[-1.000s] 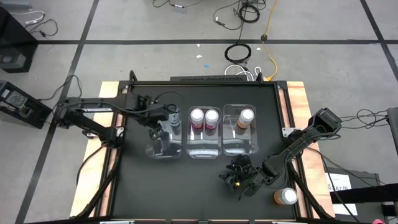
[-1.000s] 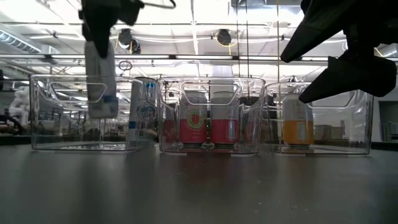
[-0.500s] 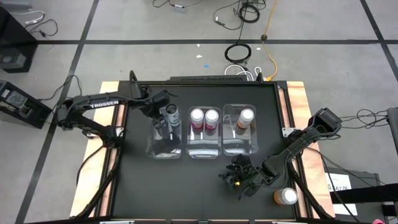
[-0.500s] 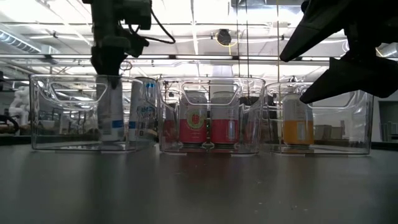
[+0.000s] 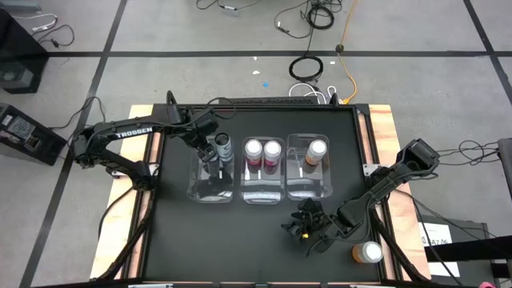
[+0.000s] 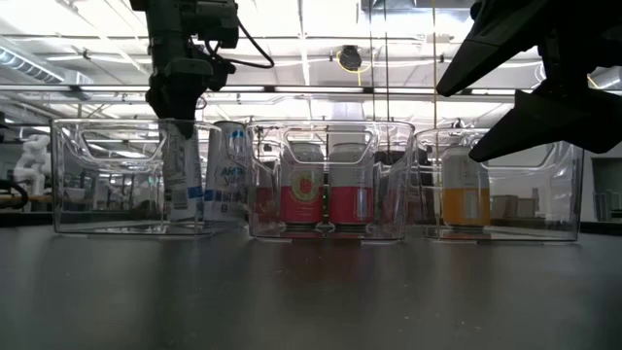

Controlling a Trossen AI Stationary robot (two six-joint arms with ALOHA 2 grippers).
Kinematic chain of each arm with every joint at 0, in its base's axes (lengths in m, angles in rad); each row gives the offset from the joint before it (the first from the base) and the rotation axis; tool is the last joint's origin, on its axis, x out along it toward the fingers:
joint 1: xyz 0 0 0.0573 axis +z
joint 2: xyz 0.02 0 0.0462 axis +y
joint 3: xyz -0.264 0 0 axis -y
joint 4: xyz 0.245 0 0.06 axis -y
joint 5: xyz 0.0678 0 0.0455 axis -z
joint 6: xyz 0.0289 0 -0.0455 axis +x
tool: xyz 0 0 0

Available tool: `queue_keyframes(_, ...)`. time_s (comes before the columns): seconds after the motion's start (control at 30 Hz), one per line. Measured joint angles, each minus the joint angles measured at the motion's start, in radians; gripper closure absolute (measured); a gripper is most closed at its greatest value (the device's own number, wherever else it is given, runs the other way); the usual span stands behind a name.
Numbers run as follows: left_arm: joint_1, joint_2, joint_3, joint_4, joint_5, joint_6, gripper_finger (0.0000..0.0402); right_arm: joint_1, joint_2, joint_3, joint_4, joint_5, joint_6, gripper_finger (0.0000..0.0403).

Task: Sort soda cans
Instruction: Put the white soda can into the left transparent bin

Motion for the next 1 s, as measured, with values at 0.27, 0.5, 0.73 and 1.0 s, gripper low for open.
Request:
queue_keyframes(0.27,0.0,0.0,0.0,0.002,0.001,-0.052,0.0123,0.0,0.0,0.0,0.0,0.0,0.0,0.009)
queue_keyframes(0.5,-0.001,0.0,0.0,0.004,0.002,-0.054,0.0123,0.0,0.0,0.0,0.0,0.0,0.0,0.009)
queue_keyframes(0.73,-0.001,0.0,0.0,0.004,0.019,-0.055,0.0115,0.0,0.0,0.0,0.0,0.0,0.0,0.009)
queue_keyframes(1.0,-0.001,0.0,0.001,0.009,0.017,-0.055,0.0077,0.0,0.0,0.0,0.0,0.0,0.0,0.009)
